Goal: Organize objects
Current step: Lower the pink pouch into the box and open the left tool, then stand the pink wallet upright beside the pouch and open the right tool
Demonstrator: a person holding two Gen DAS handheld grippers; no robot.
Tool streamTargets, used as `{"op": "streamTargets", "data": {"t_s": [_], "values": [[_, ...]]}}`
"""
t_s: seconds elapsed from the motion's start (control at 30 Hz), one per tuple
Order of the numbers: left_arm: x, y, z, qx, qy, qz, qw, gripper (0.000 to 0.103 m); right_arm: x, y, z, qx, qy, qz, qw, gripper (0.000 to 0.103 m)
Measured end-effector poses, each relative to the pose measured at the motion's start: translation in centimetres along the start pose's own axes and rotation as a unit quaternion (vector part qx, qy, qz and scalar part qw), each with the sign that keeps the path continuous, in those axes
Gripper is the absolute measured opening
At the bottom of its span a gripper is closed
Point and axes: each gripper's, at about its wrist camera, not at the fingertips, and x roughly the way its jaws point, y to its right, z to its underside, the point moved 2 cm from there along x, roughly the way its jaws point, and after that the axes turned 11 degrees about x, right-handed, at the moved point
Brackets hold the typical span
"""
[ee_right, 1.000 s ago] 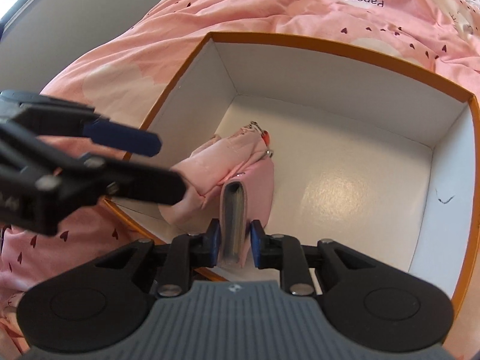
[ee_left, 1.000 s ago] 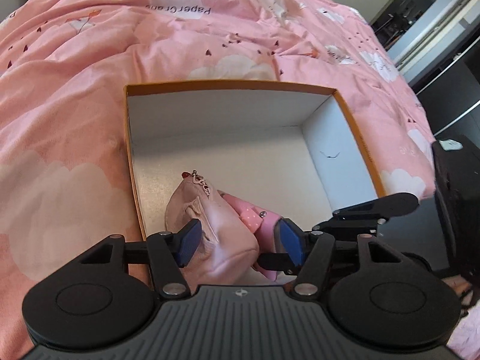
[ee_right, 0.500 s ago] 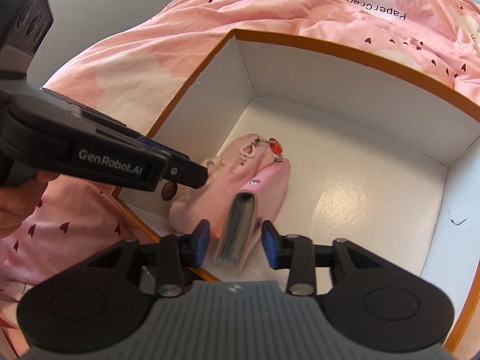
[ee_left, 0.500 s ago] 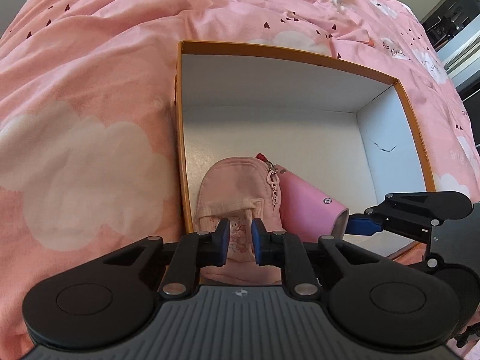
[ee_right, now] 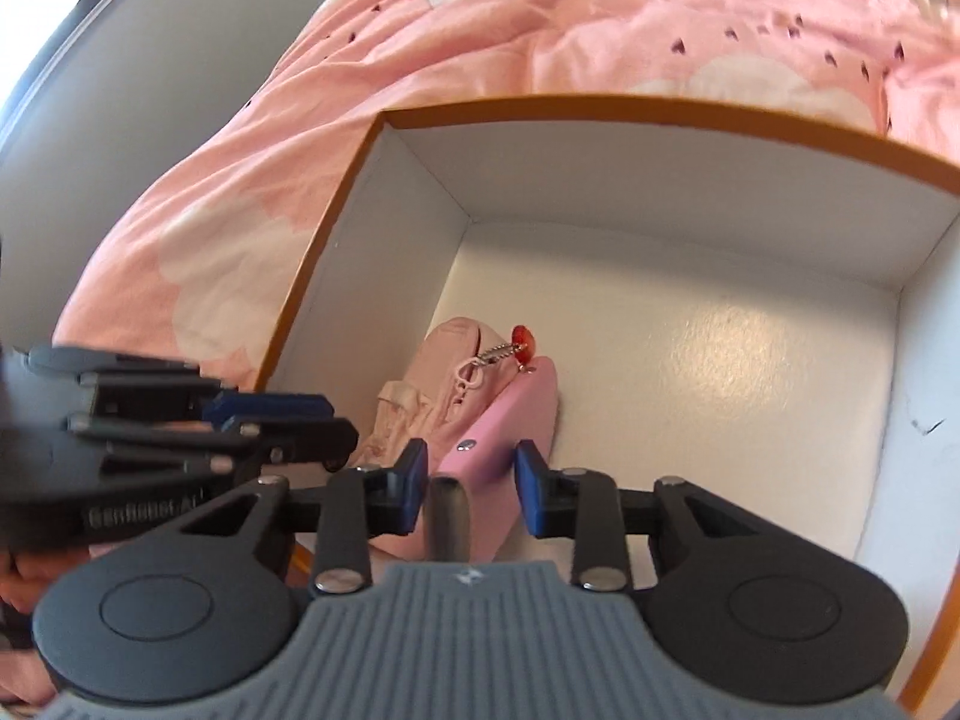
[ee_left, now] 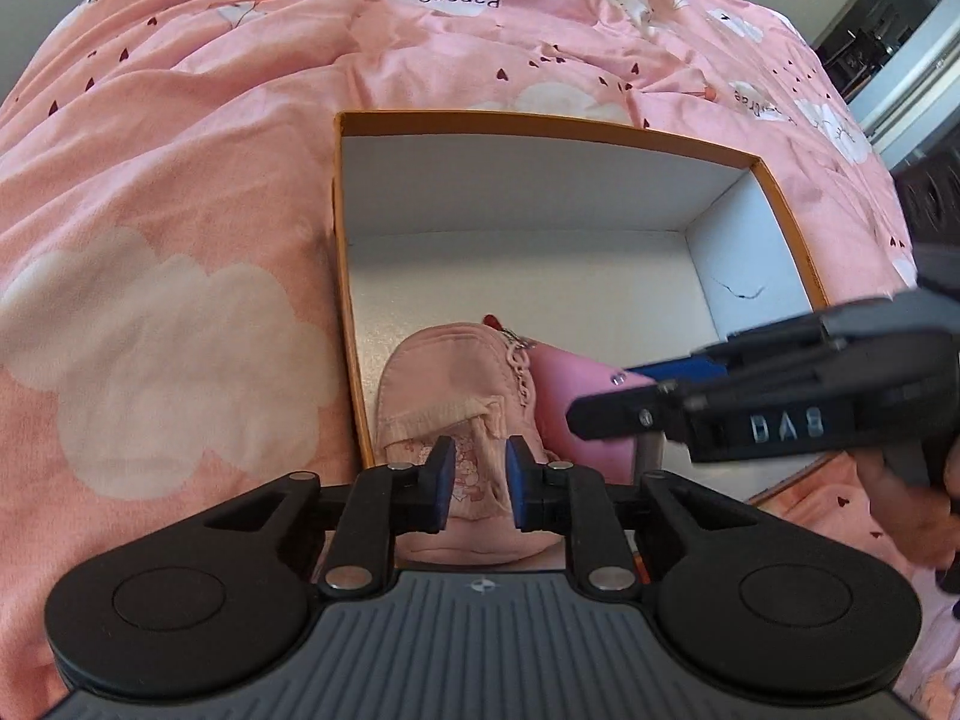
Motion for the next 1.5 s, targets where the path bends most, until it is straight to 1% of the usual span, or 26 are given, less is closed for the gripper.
{"op": "streamTargets", "data": {"t_s": [0.07,0.2,0.27,0.33,0.4,0.47,0.5,0.53,0.63,0.7,0.77,0.8,0.9,1.03,1.13,1.23,1.27,1.33,1.37,1.43,1.5], "values": [[0.0,0.5,0.3,0.009,0.005,0.002,0.9999,0.038,0.0,0.1,-0.3,0.006,-0.005,-0.002,1.000,0.032],[0.2,1.3,0.8,0.022,0.012,0.002,0.9997,0.041,-0.1,0.5,0.0,0.025,0.004,-0.020,0.999,0.030],[0.1,1.4,1.0,0.029,0.017,0.002,0.9994,0.047,-0.1,0.9,0.4,0.044,0.009,-0.035,0.998,0.030],[-0.2,1.6,1.1,0.037,0.022,-0.005,0.9990,0.053,-0.4,1.0,0.8,0.052,0.025,-0.041,0.997,0.029],[-0.3,1.7,1.3,0.049,0.026,-0.011,0.9984,0.056,-0.9,0.8,1.1,0.057,0.039,-0.056,0.996,0.028],[-0.4,2.0,1.3,0.058,0.027,-0.013,0.9979,0.060,-1.4,0.3,1.3,0.057,0.048,-0.080,0.994,0.028],[-0.4,2.1,1.3,0.064,0.028,-0.019,0.9974,0.061,-1.4,-0.1,1.4,0.054,0.049,-0.089,0.993,0.026],[-0.4,2.1,1.3,0.068,0.029,-0.024,0.9969,0.062,-1.3,-0.5,1.3,0.045,0.054,-0.086,0.994,0.024],[-0.2,2.2,1.4,0.081,0.026,-0.039,0.9956,0.061,-0.8,-1.3,1.3,0.031,0.054,-0.077,0.995,0.024],[-0.1,2.4,1.5,0.097,0.020,-0.054,0.9936,0.055,-0.5,-1.3,1.2,0.033,0.053,-0.078,0.995,0.024],[0.0,2.4,1.5,0.114,0.014,-0.079,0.9902,0.035,-0.3,-1.4,1.2,0.034,0.052,-0.077,0.995,0.024],[0.0,2.4,1.5,0.121,0.012,-0.088,0.9887,0.033,-0.4,-1.5,1.2,0.029,0.054,-0.070,0.996,0.024],[0.0,2.0,1.5,0.123,0.008,-0.085,0.9887,0.032,-0.6,-1.7,1.5,0.012,0.069,-0.027,0.997,0.019],[0.0,1.6,1.4,0.118,0.004,-0.085,0.9894,0.030,-0.3,-1.1,1.6,0.013,0.092,-0.001,0.996,0.019],[-0.1,1.4,1.3,0.114,0.003,-0.080,0.9902,0.030,-0.6,-1.6,2.2,0.005,0.129,0.019,0.991,0.018],[-0.1,1.3,1.2,0.110,0.003,-0.078,0.9909,0.029,-1.0,-2.6,3.2,-0.024,0.180,0.044,0.982,0.018],[-0.1,1.3,1.2,0.109,0.003,-0.077,0.9910,0.029,-0.8,-2.9,3.4,-0.032,0.184,0.053,0.981,0.018],[-0.1,1.2,1.2,0.107,0.003,-0.076,0.9913,0.029,0.0,-3.5,3.9,-0.055,0.180,0.071,0.980,0.018],[-0.1,1.1,1.2,0.106,0.003,-0.074,0.9915,0.029,0.4,-3.5,4.2,-0.066,0.171,0.079,0.980,0.018],[-0.1,1.0,1.2,0.107,0.003,-0.075,0.9914,0.029,1.3,-3.4,4.4,-0.063,0.132,0.096,0.985,0.018],[-0.1,1.1,1.3,0.111,0.004,-0.077,0.9908,0.028,1.7,-2.7,4.2,-0.042,0.092,0.084,0.991,0.019]]}}
